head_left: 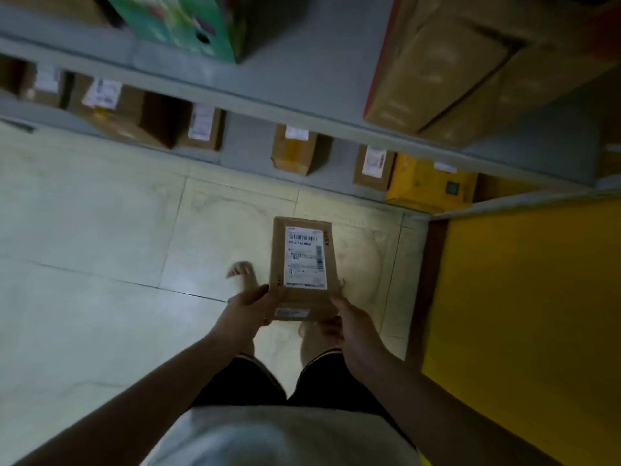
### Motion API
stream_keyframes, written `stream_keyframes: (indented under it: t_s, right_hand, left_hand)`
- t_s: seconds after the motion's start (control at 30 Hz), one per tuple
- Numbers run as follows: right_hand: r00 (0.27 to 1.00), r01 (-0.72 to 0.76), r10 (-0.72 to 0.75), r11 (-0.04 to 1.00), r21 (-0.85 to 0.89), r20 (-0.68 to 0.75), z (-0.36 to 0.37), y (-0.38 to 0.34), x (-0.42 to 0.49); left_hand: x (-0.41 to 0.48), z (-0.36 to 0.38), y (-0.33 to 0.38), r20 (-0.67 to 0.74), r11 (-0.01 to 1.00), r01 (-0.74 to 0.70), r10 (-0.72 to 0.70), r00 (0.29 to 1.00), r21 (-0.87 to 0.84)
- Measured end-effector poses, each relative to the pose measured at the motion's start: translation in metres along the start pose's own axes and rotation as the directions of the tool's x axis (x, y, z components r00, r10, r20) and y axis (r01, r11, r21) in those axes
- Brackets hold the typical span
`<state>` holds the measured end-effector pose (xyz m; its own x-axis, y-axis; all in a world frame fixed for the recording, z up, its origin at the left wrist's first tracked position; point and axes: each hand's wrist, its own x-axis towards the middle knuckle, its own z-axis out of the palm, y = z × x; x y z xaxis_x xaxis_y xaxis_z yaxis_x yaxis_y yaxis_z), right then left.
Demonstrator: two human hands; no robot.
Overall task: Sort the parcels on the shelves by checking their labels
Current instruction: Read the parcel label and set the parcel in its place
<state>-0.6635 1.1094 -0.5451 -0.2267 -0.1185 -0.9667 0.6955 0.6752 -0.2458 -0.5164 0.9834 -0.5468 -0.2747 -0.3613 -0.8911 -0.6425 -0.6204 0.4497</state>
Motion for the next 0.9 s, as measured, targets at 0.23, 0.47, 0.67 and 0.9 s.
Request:
stream_keyframes:
  t_s: [0.23, 0.47, 0.67, 0.9]
  right_hand:
    - [0.998, -0.015, 0.012, 0.998, -0.054, -0.054, -0.046, 0.001, 0.196]
    - [0.977, 0.213, -0.213, 0.977, 0.008, 0.017, -0.032, -0.036, 0.355]
    - [0.937, 0.346, -0.340, 0.934, 0.084, -0.086, -0.008, -0.114, 0.458]
    - [0.941, 0.335, -0.325, 0.935, 0.121, -0.093, 0.008, -0.186, 0.518]
  left_hand:
    - [0.190, 0.068, -0.026, 0.108, 0.996, 0.088, -0.085, 0.990, -0.024]
    - [0.354, 0.080, -0.014, 0.058, 0.984, -0.177, 0.177, 0.983, 0.003]
    - [0.410, 0.074, -0.006, -0.066, 0.966, -0.250, 0.254, 0.965, 0.062]
    - [0.434, 0.053, -0.030, -0.083, 0.961, -0.244, 0.255, 0.963, 0.129]
